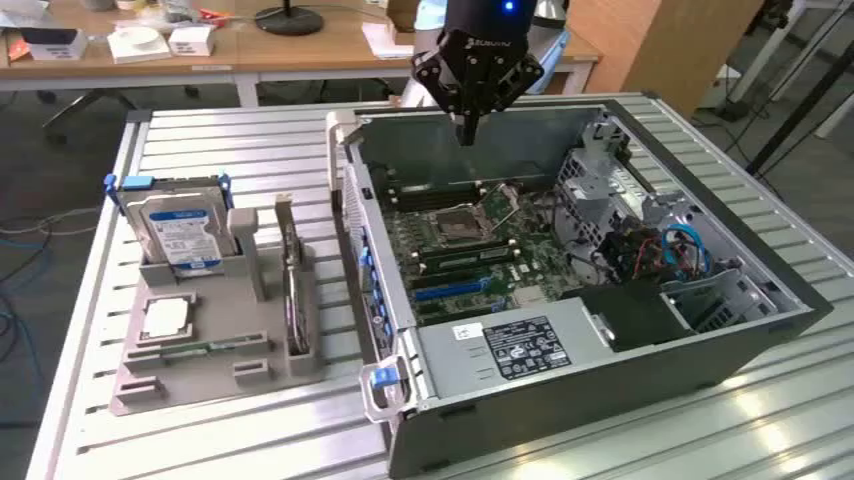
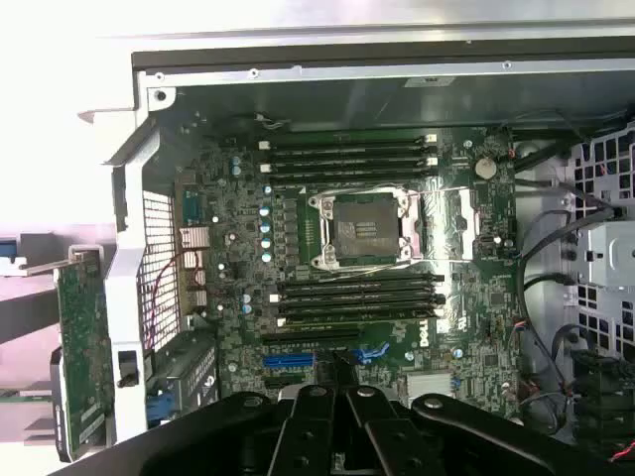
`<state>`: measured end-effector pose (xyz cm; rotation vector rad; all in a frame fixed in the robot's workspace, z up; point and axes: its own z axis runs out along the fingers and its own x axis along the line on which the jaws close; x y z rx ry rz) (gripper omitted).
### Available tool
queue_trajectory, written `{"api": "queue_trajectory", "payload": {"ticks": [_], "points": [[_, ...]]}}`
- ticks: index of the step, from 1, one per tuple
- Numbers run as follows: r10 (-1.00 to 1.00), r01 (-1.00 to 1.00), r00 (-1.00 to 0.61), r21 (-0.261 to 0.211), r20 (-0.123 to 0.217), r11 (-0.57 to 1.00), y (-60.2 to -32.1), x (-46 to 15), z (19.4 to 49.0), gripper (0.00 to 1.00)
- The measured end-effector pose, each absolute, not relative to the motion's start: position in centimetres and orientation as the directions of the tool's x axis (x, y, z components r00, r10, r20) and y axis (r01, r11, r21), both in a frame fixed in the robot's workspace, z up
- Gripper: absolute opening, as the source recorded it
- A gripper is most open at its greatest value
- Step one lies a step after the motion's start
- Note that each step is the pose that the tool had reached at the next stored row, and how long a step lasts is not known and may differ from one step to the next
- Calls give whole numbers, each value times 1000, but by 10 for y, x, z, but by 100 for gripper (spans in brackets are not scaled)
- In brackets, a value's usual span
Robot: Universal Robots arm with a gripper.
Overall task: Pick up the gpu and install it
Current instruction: 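Reach for the gpu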
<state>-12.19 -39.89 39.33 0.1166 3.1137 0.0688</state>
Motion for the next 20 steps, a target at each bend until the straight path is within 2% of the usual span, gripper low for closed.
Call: {"api": "queue_trajectory", "payload": {"ticks": [20], "points": [[75,74,-997,45,-23,996,-399,-135,393,10]]}}
